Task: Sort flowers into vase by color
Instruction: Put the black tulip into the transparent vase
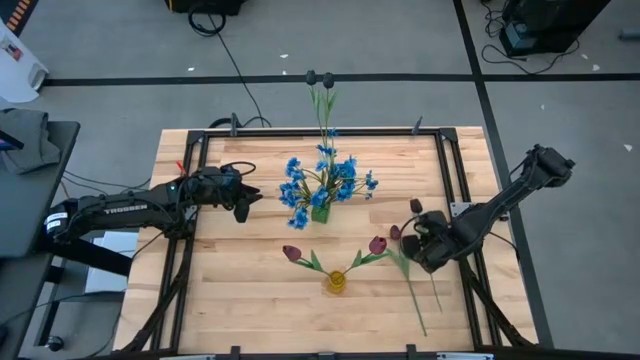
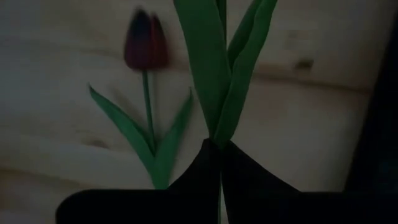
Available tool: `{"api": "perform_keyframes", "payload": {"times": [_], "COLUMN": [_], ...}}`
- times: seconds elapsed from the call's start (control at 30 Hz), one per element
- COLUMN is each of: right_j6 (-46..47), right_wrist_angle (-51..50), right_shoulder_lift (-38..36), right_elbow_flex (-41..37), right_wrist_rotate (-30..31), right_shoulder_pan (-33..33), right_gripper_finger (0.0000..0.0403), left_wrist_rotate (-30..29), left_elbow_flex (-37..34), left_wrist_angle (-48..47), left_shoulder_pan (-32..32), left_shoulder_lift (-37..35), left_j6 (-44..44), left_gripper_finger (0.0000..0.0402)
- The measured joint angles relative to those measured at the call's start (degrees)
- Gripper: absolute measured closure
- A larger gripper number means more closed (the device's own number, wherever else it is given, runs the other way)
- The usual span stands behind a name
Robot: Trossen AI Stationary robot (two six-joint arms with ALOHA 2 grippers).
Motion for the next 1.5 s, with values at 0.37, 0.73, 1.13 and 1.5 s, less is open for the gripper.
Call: {"api": "perform_keyframes", "payload": {"times": [0.37, 0.73, 1.13, 1.5], "right_j6": [1.1, -14.8, -47.6, -77.4], "right_wrist_angle": [-15.2, -20.1, -18.1, 10.4], "right_shoulder_lift": [-3.7, -4.3, -4.3, -3.2], "right_elbow_flex": [10.1, 21.4, 36.2, 37.1], "right_wrist_rotate": [16.9, 37.5, 57.8, 62.8], "right_shoulder_pan": [0.0, -7.2, -20.9, -33.8], "right_gripper_finger": [0.0393, 0.0393, 0.0393, 0.0393], "left_wrist_rotate": [0.0, 0.0, -1.4, -1.5], "left_elbow_flex": [0.0, 0.0, 0.0, 0.0], "left_wrist_angle": [0.0, 0.1, 0.1, 0.2], "left_shoulder_pan": [0.0, 0.0, 0.0, 0.0], "left_shoulder_lift": [0.0, 0.0, 0.0, 0.0], "left_j6": [0.0, 0.0, 0.0, 0.0], "left_gripper_finger": [0.0275, 0.0275, 0.0275, 0.0275]}}
